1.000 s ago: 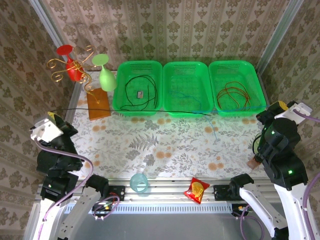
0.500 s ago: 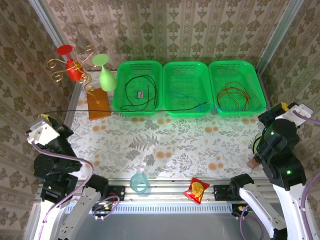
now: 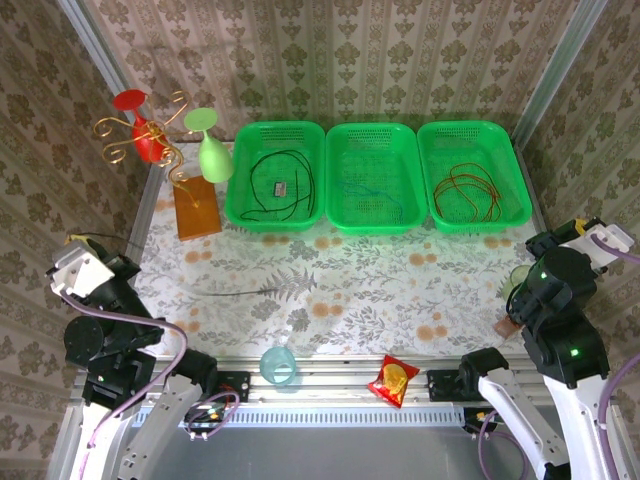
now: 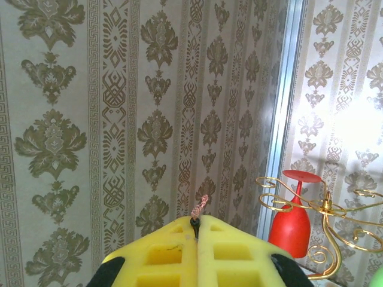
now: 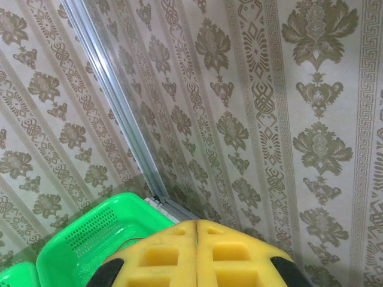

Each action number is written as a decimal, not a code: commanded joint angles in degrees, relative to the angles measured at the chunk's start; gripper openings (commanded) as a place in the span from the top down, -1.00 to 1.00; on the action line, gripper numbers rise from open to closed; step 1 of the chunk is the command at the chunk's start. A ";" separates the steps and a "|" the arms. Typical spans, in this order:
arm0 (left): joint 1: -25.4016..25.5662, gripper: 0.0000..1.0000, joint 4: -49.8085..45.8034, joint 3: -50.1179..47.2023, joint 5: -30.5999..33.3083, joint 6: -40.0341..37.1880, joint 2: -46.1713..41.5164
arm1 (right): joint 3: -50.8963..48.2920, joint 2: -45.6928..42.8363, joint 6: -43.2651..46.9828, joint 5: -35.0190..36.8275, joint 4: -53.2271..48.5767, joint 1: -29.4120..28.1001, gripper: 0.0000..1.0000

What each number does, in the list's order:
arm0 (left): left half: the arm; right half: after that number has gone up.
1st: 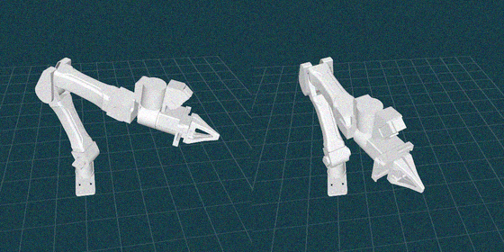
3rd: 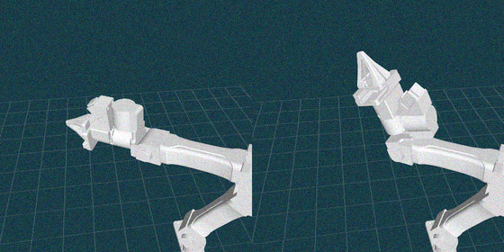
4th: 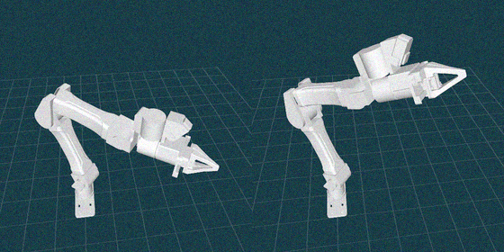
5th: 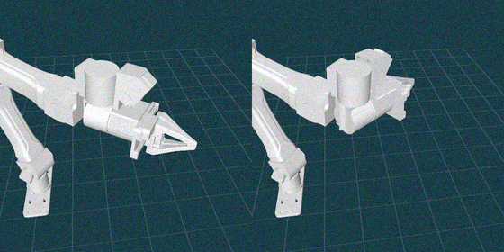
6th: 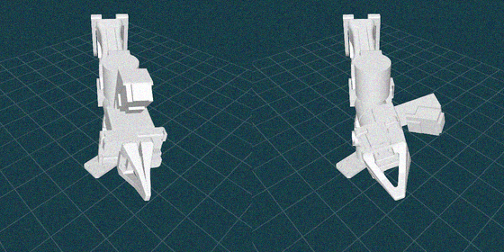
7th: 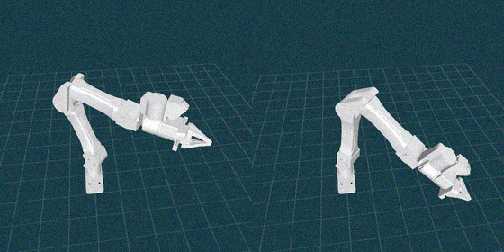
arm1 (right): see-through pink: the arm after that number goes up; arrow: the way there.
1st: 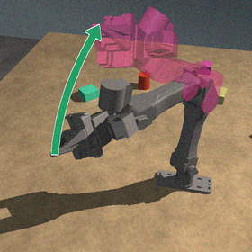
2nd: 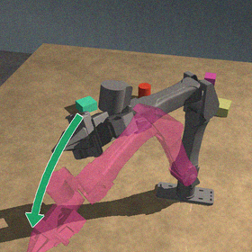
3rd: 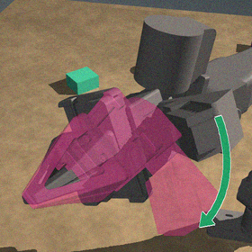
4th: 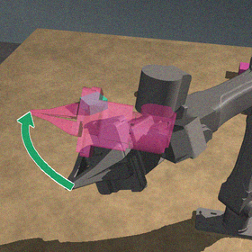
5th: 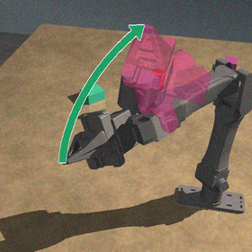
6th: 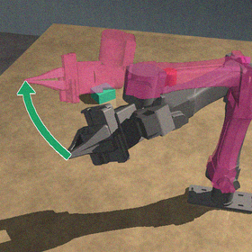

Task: Untangle the cables

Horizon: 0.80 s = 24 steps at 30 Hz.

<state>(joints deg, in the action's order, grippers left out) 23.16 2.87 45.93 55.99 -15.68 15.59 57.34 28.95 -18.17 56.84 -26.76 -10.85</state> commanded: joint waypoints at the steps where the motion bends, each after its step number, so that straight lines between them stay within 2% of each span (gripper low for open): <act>1: -0.22 1.00 0.03 -0.10 0.35 0.92 -0.97 | -0.65 -0.67 -0.72 1.93 1.51 0.31 1.00; 6: -0.25 1.00 -5.03 0.35 -4.36 7.31 -0.18 | -0.05 0.01 -1.25 -1.97 0.78 0.31 1.00; 10: -0.28 1.00 -8.54 2.05 -11.98 11.24 2.10 | 1.32 1.34 -1.00 -6.29 0.40 0.36 1.00; 13: -0.26 1.00 -11.00 4.49 -19.26 14.16 5.40 | 2.56 2.48 -1.49 -14.19 0.34 0.31 1.00; 18: -0.25 1.00 -11.20 9.26 -27.64 16.83 11.94 | 4.70 4.80 -4.60 -19.93 -0.83 0.31 1.00; 24: -0.22 1.00 -6.76 15.99 -35.73 17.64 20.18 | 9.36 8.44 -6.30 -36.75 -0.92 0.31 1.00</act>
<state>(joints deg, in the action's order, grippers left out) 23.16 -7.18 57.87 27.27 -0.03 33.21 63.48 36.10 -22.72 30.61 -27.59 -10.85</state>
